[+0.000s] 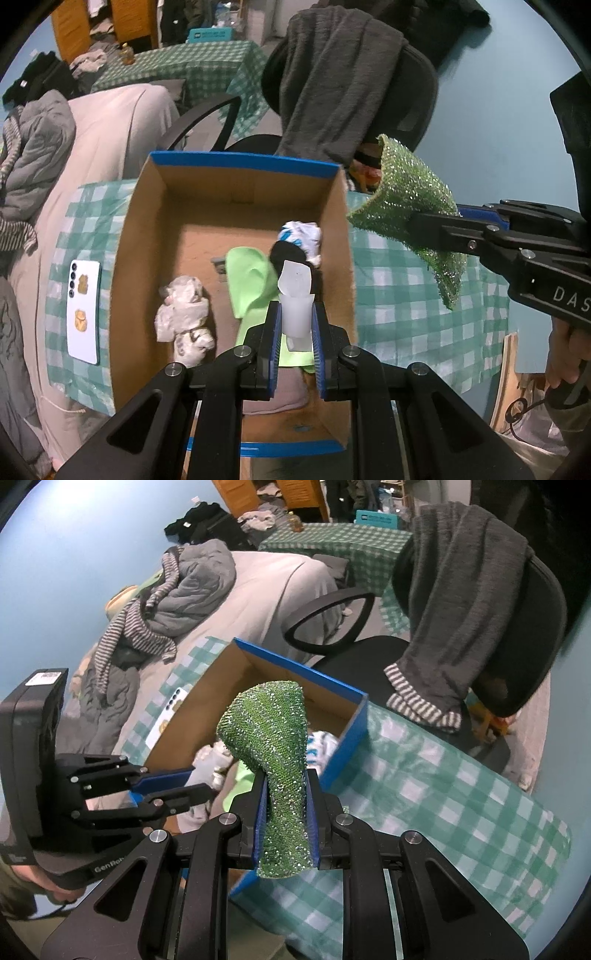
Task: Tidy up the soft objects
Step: 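Lift the scrub pad and white item and carry both over the cardboard box, then open both grippers to drop the scrub pad and white item into the box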
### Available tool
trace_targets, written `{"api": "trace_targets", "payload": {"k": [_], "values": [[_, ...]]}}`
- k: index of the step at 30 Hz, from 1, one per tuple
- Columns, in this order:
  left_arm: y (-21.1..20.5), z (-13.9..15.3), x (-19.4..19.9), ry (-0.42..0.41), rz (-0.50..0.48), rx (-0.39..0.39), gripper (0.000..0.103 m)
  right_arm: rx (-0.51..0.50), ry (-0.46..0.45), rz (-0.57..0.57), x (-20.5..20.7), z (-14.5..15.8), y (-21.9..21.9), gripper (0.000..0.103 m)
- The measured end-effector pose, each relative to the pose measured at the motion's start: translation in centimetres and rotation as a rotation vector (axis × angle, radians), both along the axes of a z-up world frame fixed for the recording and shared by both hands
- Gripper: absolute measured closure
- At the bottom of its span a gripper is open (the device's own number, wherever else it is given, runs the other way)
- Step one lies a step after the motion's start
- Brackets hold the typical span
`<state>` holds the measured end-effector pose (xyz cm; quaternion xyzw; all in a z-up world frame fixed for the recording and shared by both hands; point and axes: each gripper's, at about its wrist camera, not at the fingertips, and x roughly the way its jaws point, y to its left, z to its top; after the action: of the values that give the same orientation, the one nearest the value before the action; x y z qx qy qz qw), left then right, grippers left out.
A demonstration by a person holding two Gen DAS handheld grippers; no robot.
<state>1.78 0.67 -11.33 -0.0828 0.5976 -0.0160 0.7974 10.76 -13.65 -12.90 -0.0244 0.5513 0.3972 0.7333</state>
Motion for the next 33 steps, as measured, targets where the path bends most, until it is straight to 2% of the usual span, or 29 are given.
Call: {"api": "trace_targets", "payload": {"k": [15,29,32,33], "values": [[5.1,-2.1,0.9,0.031,0.062,-0.009,0.088,-0.049,0.043,0.069,0.7,-2.5,6.8,0.086],[7.6,-4.2,1.8,0.065,0.068,0.01,0.087,-0.091,0.079,0.041,1.8,-4.3,10.2,0.086],[7.8,-4.3,1.8,0.067,0.065,0.012,0.086,-0.095,0.081,0.033,1.9,-4.3,10.5,0.083],[7.8,-4.3,1.8,0.068,0.063,0.012,0.086,-0.093,0.082,0.031,1.8,-4.2,10.6,0.079]]}}
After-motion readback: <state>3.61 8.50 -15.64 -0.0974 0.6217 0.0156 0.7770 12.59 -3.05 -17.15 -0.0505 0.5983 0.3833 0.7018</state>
